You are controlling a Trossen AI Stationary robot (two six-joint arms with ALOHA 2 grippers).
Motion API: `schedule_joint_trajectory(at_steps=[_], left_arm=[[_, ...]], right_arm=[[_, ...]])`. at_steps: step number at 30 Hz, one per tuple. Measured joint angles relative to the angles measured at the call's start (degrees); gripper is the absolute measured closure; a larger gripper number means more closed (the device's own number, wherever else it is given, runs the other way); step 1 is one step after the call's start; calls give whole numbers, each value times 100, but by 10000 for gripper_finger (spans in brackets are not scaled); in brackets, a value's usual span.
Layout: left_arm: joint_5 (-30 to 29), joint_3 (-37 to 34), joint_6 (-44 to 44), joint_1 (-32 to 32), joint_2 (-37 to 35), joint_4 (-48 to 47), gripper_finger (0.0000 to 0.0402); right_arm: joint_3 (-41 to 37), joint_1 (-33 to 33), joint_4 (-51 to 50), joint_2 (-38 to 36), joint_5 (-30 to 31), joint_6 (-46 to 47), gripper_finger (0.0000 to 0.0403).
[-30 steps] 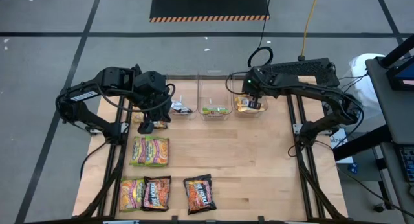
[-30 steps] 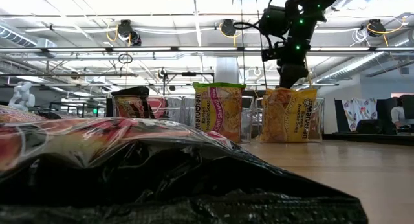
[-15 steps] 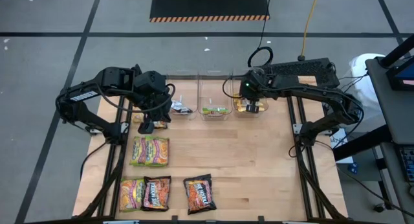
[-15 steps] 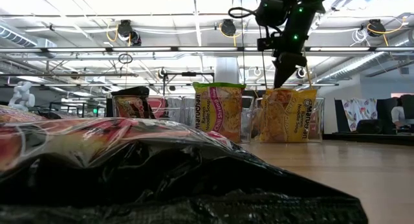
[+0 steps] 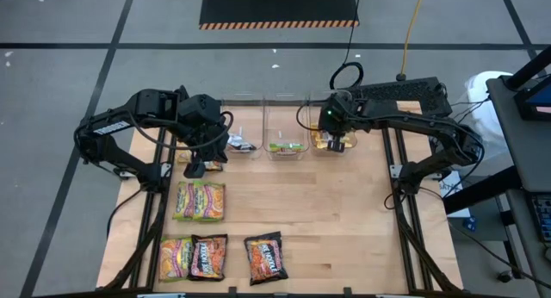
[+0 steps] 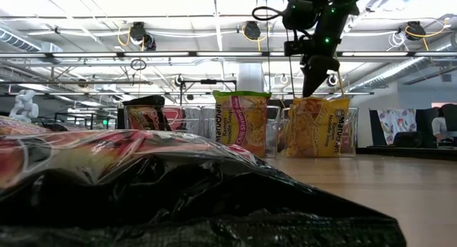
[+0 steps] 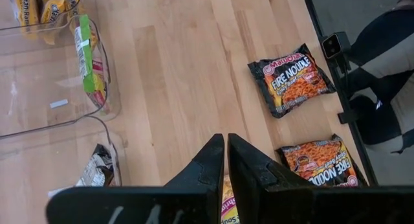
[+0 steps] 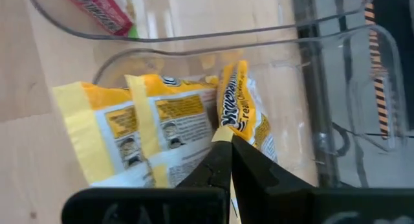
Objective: Sort Maruchan noodles
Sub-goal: Put the yellow noodle pack into the right transparent bin, then put the black noodle pack into the left transparent bin
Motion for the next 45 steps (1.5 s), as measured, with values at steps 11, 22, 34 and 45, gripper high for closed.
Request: schedule_joint_trajectory(at_steps=[11,22,34,45], left_arm=[[0,0,-4,0,0,1,376],[-2,0,-7,-2,0,-2,376],[0,0,-6,-1,0,-31,376],[-218,-2,-247,-2,0,-874,376]], right_arm=[[-86,24,161,4,-12,0,403],[-86,24,188,4,-6,-1,362],[-88,67,212,-7,5,-150,342],[-90,775,488,-792,-11,148,342]])
